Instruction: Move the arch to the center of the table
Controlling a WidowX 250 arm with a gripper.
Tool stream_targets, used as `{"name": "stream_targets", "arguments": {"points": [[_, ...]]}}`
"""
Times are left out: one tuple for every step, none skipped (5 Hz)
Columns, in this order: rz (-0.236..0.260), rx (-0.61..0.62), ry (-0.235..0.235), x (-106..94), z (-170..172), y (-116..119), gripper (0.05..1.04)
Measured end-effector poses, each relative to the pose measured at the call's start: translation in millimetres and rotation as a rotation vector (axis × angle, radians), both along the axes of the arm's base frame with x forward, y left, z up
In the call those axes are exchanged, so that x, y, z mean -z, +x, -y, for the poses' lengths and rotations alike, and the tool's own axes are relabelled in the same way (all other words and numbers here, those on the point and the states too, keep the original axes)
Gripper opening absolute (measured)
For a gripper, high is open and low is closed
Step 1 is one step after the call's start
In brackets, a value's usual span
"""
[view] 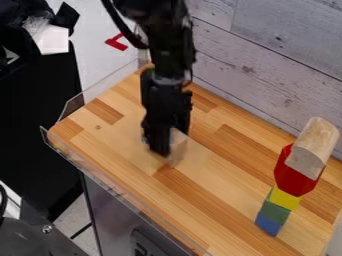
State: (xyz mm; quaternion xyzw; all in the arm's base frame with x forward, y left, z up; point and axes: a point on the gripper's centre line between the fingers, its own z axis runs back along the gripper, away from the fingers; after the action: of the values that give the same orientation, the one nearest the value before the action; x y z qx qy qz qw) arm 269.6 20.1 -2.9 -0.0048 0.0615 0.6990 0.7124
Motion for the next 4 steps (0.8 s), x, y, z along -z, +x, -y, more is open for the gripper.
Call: {"name": "stream_targets", "arguments": {"points": [[0.028, 0.228, 0.061, -34.7, -1.6, 5.7, 0.604], [0.028, 0.465, 0.023, -54.7, 1.9, 17.7, 0.604], [0.058, 0.744, -0.117, -45.3, 17.8, 24.3, 0.604], [0.077, 0.977, -0.114, -39.6, 22.2, 23.0, 0.604]]}}
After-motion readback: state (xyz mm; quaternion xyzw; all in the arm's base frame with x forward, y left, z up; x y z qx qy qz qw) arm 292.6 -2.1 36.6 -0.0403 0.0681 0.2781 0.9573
